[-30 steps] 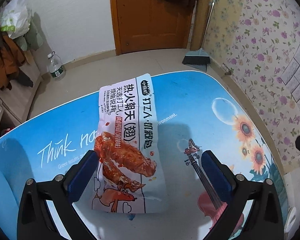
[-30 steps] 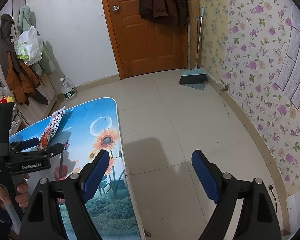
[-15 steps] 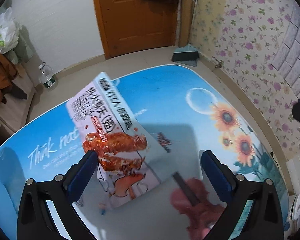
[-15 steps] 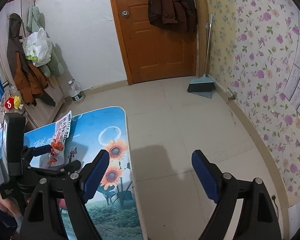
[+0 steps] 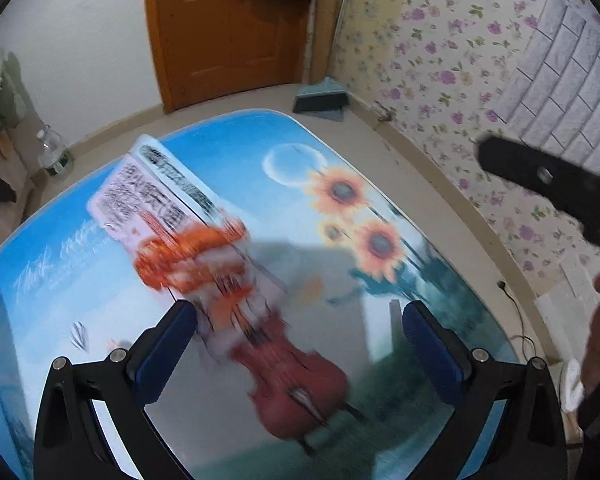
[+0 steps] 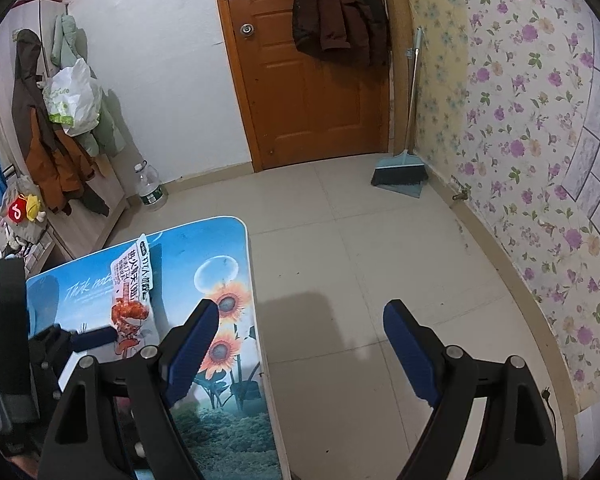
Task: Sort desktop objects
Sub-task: 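Grasp the snack packet with the left gripper and lift it, then carry the snack packet with the left gripper toward the right gripper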
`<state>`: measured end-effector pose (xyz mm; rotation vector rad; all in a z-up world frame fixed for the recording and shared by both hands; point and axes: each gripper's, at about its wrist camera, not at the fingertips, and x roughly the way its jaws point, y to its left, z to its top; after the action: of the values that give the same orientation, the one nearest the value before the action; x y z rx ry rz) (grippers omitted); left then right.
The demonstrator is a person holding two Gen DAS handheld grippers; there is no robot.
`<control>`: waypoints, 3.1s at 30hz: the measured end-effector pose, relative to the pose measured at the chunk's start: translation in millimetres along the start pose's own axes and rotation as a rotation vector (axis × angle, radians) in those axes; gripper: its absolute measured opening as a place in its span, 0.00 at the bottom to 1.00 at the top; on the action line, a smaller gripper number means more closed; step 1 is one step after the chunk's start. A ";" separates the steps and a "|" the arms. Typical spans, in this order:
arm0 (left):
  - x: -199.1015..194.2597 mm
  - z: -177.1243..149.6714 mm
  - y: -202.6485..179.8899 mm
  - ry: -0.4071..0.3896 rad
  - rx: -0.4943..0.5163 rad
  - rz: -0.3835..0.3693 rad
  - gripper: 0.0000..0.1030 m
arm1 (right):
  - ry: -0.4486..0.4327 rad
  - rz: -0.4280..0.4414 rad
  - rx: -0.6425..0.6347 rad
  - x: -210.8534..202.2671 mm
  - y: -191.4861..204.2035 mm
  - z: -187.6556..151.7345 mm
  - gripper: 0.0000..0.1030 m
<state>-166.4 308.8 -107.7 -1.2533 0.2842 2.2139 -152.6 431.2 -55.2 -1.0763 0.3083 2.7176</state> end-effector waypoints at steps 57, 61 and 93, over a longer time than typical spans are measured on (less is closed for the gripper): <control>3.2 20.1 126.6 -0.008 -0.154 0.013 1.00 | 0.220 0.407 -0.326 66.1 114.3 -36.2 0.84; 0.8 15.7 116.4 -0.009 -0.118 -0.022 1.00 | 0.221 0.391 -0.313 70.6 117.3 -30.1 0.84; 14.5 35.4 24.1 0.032 0.025 -0.079 1.00 | 0.185 0.348 -0.283 36.3 72.3 -50.4 0.83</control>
<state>-211.4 310.4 -103.0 -1.2661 0.2695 2.1184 -164.8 352.5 -107.6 -1.4803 0.1526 3.0398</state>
